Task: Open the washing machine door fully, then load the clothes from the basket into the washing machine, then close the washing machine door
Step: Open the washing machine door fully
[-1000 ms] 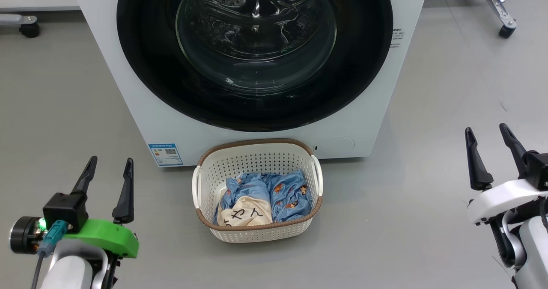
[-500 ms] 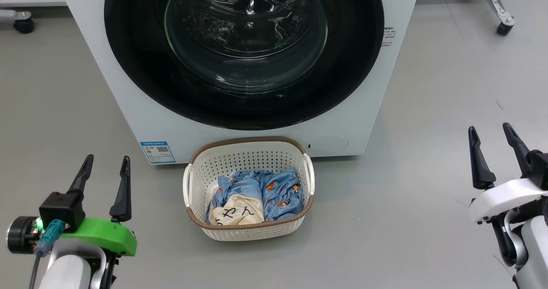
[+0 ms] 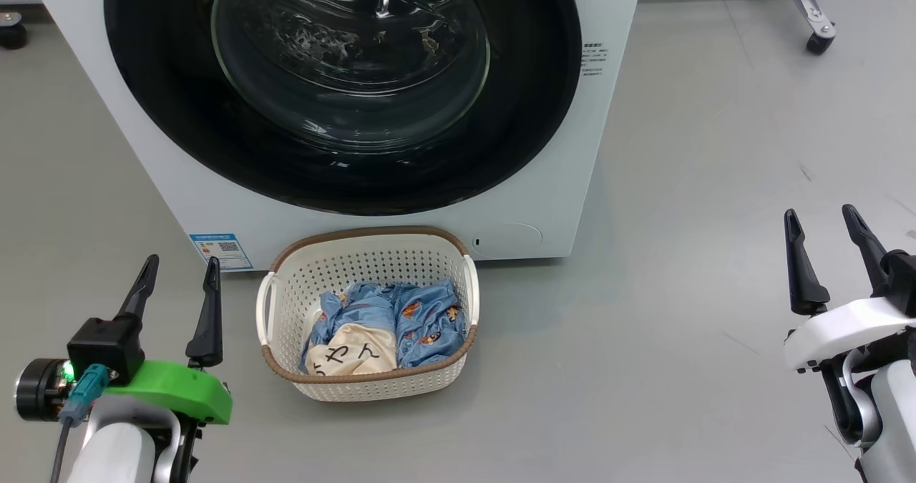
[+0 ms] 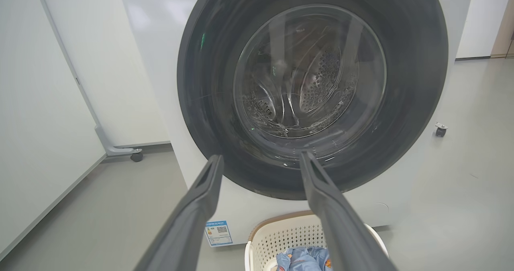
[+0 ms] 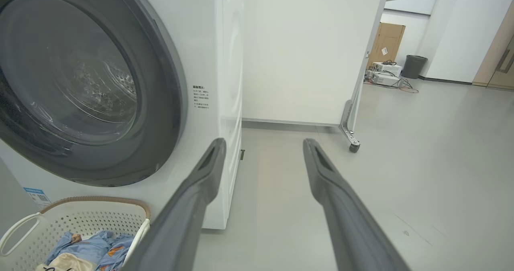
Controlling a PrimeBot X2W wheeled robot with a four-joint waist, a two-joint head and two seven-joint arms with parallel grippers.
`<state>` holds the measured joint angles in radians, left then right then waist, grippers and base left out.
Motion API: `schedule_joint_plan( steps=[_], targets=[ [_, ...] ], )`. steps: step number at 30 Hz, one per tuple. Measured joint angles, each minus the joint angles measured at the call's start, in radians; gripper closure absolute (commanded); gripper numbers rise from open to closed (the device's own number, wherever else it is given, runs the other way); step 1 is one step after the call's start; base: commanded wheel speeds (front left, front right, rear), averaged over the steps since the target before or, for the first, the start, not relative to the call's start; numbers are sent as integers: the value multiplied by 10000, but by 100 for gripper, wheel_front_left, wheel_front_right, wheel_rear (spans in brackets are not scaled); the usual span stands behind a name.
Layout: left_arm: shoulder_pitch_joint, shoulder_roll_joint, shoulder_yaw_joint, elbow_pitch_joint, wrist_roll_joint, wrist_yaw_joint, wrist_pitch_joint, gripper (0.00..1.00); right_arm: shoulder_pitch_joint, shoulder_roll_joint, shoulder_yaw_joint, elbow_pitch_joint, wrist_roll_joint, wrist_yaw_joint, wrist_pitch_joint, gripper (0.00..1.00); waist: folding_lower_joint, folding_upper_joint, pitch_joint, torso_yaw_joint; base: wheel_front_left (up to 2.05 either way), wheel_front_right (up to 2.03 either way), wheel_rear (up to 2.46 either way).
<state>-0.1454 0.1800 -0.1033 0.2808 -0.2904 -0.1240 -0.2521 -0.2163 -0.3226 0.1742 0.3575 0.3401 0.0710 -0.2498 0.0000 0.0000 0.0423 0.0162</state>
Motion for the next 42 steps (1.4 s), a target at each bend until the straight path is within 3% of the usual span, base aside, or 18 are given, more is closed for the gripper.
schedule_joint_plan(
  steps=[21, 42],
  targets=[
    [-44, -123, 247, -221, 165, -2, 0, 0, -1, 75, -176, -134, -81, 73, -2, 0, 0, 0, 217, 36, 75, 75, -150],
    [-45, -121, 150, -311, 207, -2, 0, 0, -15, 119, -313, -178, -180, 104, 0, 0, 0, 0, 343, 120, 25, 25, -49]
  ],
)
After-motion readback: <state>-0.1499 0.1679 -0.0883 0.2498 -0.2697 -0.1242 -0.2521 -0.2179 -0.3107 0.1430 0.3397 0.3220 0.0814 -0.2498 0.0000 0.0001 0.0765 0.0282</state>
